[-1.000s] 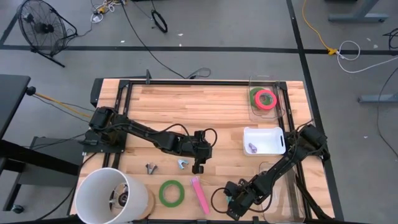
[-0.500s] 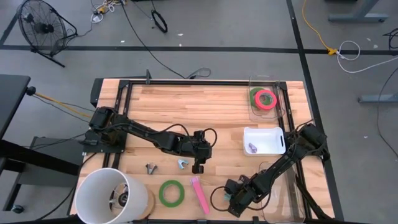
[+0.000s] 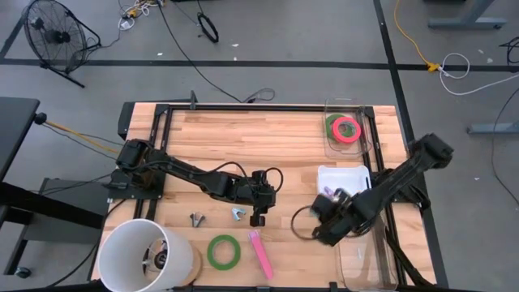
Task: Pick and place Stapler, Stapler remover, tape
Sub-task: Put the blue staple remover into the white bin
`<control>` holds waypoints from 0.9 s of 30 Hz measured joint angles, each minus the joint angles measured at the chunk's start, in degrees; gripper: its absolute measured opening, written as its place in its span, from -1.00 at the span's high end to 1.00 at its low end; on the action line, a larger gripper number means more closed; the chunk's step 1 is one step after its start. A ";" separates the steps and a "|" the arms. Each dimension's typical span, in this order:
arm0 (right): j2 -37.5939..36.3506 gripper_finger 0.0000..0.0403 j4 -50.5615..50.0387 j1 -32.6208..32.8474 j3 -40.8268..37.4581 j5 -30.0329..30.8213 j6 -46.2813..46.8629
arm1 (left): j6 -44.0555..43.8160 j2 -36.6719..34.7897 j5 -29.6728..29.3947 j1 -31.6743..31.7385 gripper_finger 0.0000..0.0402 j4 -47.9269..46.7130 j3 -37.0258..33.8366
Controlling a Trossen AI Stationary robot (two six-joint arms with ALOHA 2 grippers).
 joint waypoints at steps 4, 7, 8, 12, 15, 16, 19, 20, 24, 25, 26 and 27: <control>-6.87 0.90 -8.87 -0.43 0.00 0.58 3.61 | -0.53 0.00 0.00 0.00 0.23 -0.20 -0.01; -10.61 0.90 -14.41 -0.43 0.00 1.39 6.75 | -0.77 0.00 0.00 0.00 0.23 -0.20 -0.01; -11.55 0.90 -15.99 -0.43 0.00 1.41 7.57 | -0.79 0.00 0.00 0.00 0.23 -0.20 -0.01; -13.87 0.90 -22.02 -0.43 0.00 1.90 11.06 | -0.79 0.00 0.00 0.00 0.23 -0.20 -0.01; -14.48 0.90 -25.31 -0.43 0.00 1.89 13.06 | -1.05 0.00 0.00 0.00 0.23 -0.20 -0.01; -14.52 0.90 -26.01 -0.43 0.00 1.91 13.35 | -1.05 0.00 0.00 0.00 0.23 -0.20 -0.01; -14.56 0.90 -26.70 -0.43 0.00 2.18 13.30 | -1.05 0.00 0.00 0.00 0.23 -0.20 -0.01; -14.56 0.90 -26.70 -0.43 0.00 2.54 13.12 | -1.05 0.00 0.00 0.00 0.23 -0.20 0.00; -14.56 0.79 -26.92 -0.41 0.00 3.41 13.00 | -1.07 0.00 0.00 0.00 0.23 -0.20 0.00; -14.56 0.75 -27.03 -0.41 0.00 3.53 13.00 | -1.07 0.00 0.00 0.00 0.23 -0.20 -0.01; -14.56 0.71 -27.01 -0.41 0.00 3.52 12.96 | -1.07 0.00 0.00 0.00 0.23 -0.20 -0.01; -14.56 0.66 -27.05 -0.41 0.00 3.52 12.89 | -1.07 0.00 0.00 0.00 0.23 -0.20 -0.01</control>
